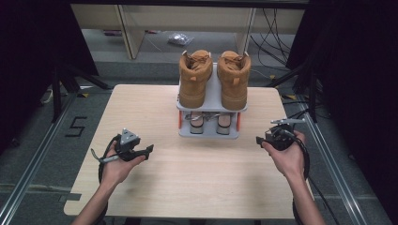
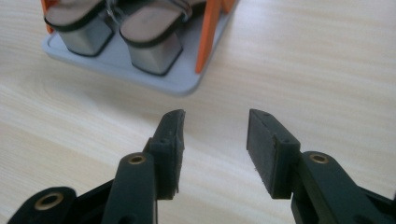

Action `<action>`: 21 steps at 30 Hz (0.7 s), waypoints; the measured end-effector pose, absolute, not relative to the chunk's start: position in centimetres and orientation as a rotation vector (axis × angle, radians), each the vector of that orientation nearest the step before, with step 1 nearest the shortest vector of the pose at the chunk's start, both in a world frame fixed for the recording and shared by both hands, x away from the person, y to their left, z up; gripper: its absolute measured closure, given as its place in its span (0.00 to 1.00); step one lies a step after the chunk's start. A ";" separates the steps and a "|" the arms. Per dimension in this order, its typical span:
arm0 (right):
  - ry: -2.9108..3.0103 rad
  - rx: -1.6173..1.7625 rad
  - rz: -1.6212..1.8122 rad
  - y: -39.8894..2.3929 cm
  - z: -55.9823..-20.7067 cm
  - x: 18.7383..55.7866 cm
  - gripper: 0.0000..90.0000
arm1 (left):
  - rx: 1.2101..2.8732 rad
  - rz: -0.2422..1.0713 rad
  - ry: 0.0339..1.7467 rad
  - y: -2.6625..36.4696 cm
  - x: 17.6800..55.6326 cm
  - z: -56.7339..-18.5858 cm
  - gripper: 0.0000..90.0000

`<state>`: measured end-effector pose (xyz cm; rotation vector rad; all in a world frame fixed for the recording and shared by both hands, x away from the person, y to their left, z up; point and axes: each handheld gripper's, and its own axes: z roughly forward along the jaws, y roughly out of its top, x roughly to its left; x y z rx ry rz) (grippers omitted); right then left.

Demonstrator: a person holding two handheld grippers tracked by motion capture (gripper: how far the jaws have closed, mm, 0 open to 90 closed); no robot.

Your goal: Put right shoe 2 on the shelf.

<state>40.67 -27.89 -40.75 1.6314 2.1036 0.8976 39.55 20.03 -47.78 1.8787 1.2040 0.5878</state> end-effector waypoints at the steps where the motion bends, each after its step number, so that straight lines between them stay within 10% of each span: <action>1: 2.103 1.641 0.878 -28.1 -41.3 40.4 0.63 | 1.897 0.597 1.196 20.2 39.5 -47.9 0.41; 21: 1.986 1.621 1.031 -28.7 -49.1 36.3 0.57 | 1.792 0.609 1.166 19.7 37.7 -50.8 0.41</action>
